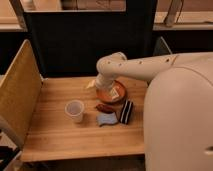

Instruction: Place the pepper in the ceramic cup

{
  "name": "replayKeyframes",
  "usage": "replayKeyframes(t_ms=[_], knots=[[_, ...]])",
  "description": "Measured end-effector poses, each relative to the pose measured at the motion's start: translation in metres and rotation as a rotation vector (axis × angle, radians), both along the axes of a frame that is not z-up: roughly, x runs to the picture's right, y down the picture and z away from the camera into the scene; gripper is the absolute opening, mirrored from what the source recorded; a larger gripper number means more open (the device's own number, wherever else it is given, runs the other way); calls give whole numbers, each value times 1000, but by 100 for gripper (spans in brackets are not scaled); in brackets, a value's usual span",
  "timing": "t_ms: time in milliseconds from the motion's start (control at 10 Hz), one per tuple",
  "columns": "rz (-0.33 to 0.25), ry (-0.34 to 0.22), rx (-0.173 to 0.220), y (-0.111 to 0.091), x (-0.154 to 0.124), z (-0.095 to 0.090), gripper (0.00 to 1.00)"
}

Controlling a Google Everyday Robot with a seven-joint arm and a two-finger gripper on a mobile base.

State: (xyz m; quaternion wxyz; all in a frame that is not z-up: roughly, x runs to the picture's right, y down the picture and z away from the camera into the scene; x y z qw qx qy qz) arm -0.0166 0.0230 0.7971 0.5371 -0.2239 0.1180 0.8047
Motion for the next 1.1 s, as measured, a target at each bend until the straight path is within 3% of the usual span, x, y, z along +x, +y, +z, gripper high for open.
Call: replayKeyframes(t_ms=[200, 700, 1100], knots=[[32, 56, 30, 3, 18, 1, 80], [-100, 117, 40, 30, 3, 9, 80], [-99, 117, 38, 31, 3, 10, 80]])
